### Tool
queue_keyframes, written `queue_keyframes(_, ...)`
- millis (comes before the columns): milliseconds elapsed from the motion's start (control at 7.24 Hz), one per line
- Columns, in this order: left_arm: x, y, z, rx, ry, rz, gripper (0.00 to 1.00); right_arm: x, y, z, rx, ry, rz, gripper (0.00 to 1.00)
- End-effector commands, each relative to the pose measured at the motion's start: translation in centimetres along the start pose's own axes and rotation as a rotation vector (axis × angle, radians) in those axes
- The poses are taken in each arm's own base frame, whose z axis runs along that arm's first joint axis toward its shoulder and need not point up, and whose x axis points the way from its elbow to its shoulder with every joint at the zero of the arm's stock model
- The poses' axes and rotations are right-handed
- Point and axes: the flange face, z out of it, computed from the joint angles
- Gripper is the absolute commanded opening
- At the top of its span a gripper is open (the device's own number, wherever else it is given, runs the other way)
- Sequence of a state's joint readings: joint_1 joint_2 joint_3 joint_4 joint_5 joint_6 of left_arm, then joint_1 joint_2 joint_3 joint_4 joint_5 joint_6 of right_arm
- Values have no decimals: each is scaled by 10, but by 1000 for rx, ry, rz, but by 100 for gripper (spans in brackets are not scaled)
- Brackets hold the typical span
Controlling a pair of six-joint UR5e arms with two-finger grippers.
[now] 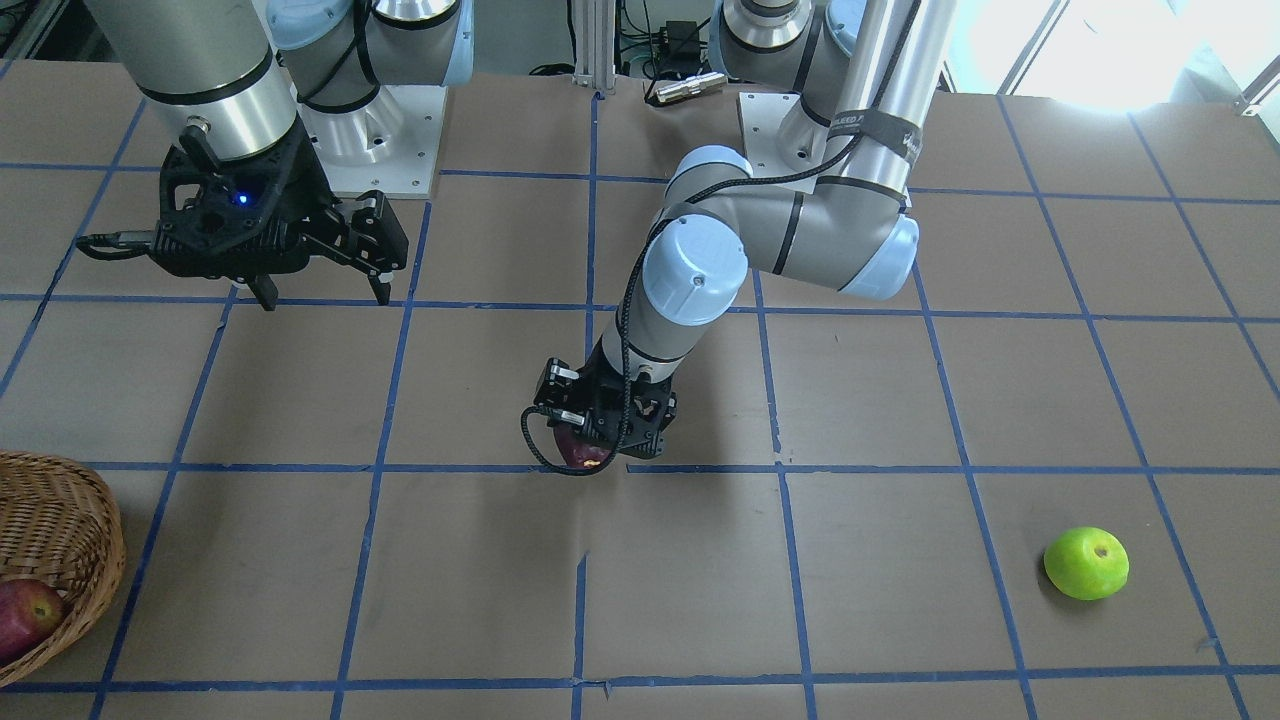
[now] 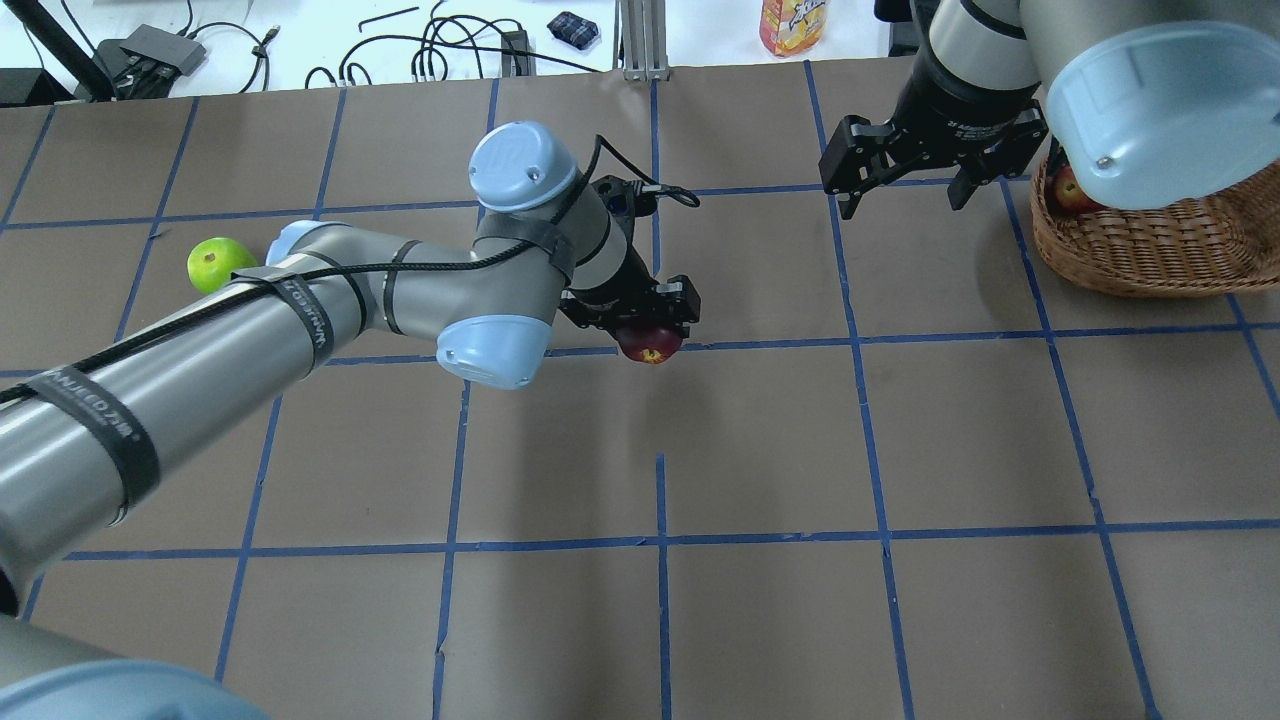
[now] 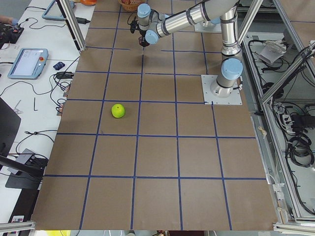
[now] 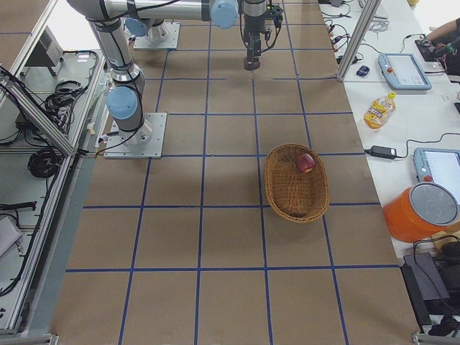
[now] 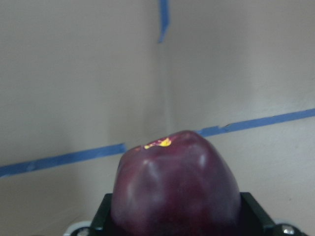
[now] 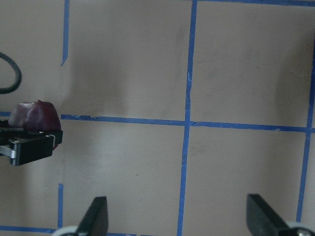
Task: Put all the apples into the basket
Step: 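Carry dark red apple to center with left gripper while right withdraws from basket, then grasp the dark red apple with right gripper while left gripper reaches green apple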
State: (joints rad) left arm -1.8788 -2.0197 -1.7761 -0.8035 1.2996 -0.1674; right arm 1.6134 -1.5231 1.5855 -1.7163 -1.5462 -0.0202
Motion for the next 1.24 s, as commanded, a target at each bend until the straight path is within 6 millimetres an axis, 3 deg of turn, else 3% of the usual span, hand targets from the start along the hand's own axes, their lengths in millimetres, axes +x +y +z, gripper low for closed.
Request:
queue_keyframes(0,5,3,9,0,-11,19,73,-2,-4,9,-17,-5,0,100)
queue_keyframes(138,6,1,5,13,-11,21,98,-4,-9,21,-38,-7,0,99)
queue_keyframes(414,-19,-7,-23,22,-12,-30,100,-27,-10,39,-70,-37,-29,98)
queue_keyframes(552,-35,-5,-52,-13,-23,-80,100,-31,-11,42,-77,-39,-35,98)
queue_keyframes(690,-85,-11,-96,4,-55,-157,100,-39,-10,49,-87,-41,-35,98)
queue_keyframes(829,-172,-18,-132,1,-78,-245,100,-65,-10,67,-89,-72,-36,98)
queue_keyframes(967,-287,-11,-165,-20,-164,-292,100,-98,-6,96,-74,-72,-13,98)
queue_keyframes(1105,-382,1,-180,-42,-230,-274,100,-134,5,129,-29,-82,-53,98)
